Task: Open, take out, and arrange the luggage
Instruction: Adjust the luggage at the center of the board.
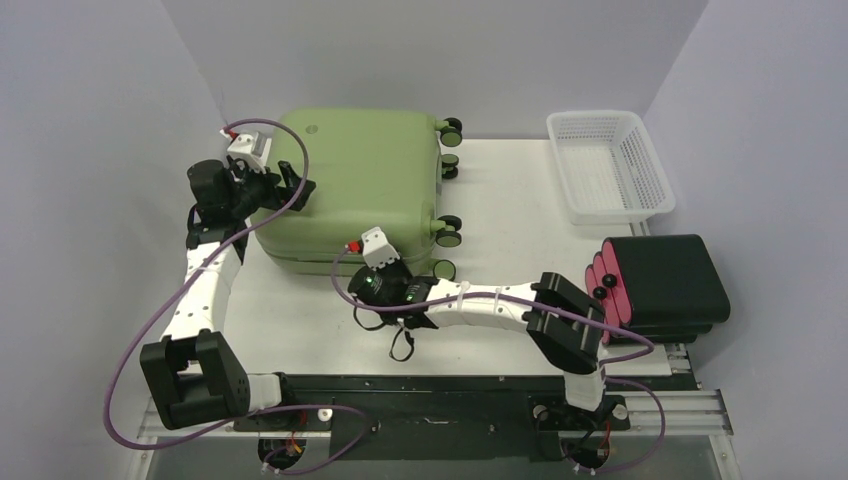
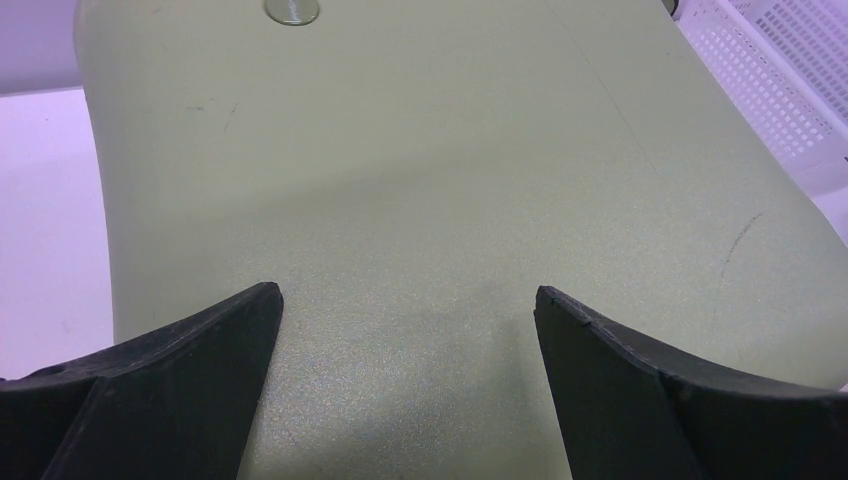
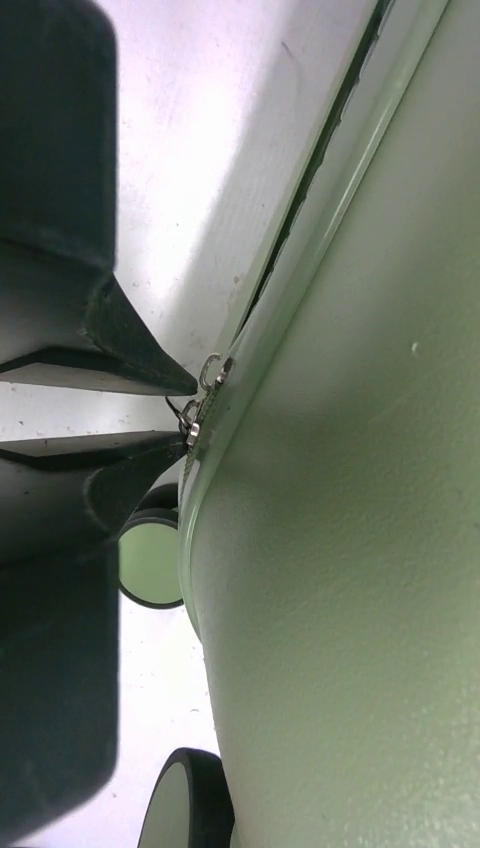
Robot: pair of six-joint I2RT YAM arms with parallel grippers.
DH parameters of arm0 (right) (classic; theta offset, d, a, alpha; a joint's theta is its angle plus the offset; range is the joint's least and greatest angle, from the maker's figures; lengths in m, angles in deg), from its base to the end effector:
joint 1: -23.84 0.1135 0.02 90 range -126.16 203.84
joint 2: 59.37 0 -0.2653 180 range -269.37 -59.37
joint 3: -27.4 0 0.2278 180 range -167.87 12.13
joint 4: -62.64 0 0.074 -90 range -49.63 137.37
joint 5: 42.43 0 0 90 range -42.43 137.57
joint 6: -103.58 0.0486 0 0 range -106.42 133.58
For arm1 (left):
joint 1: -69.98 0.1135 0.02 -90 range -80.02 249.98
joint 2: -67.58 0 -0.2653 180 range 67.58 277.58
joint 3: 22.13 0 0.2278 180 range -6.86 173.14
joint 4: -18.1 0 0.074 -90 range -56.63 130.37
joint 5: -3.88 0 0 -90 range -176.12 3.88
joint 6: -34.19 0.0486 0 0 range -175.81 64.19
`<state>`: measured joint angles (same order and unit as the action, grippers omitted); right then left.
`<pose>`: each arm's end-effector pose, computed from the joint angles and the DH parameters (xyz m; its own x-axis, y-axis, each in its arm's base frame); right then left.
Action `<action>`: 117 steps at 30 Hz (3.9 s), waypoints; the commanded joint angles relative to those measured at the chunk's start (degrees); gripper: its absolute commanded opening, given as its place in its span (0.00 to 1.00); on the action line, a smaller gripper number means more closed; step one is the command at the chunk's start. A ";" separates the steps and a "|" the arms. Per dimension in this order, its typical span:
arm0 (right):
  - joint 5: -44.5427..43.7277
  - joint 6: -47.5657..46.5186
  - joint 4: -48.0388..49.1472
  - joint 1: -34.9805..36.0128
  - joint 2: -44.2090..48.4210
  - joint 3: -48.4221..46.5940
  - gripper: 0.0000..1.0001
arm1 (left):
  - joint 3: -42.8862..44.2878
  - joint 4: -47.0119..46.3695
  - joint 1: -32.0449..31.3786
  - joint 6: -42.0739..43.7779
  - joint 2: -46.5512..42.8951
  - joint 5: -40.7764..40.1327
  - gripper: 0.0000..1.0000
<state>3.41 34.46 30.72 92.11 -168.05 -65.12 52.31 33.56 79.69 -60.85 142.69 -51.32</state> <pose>0.1783 0.3558 0.2204 -0.4335 -0.3970 -0.8090 -0.3635 0.8985 -0.2462 0.2896 0.0214 0.3356 -0.3081 -0.1259 -0.9430 0.3763 0.8943 -0.2423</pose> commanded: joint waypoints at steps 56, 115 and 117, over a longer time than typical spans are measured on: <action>33.31 -19.66 6.03 -37.81 22.21 19.27 0.00 | 6.03 20.38 -29.23 17.38 23.85 -19.32 0.80; 98.72 -63.50 15.15 -60.39 29.78 29.65 0.07 | 47.67 24.67 -42.85 -21.80 59.61 5.21 0.77; 103.20 -55.67 20.98 -61.40 30.01 31.36 0.11 | 46.50 26.54 -42.48 -19.12 58.40 5.90 0.75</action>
<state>92.54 -28.38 43.45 32.35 -141.37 -35.64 105.91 40.90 33.33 -85.15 197.21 -46.25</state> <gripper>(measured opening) 0.078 0.762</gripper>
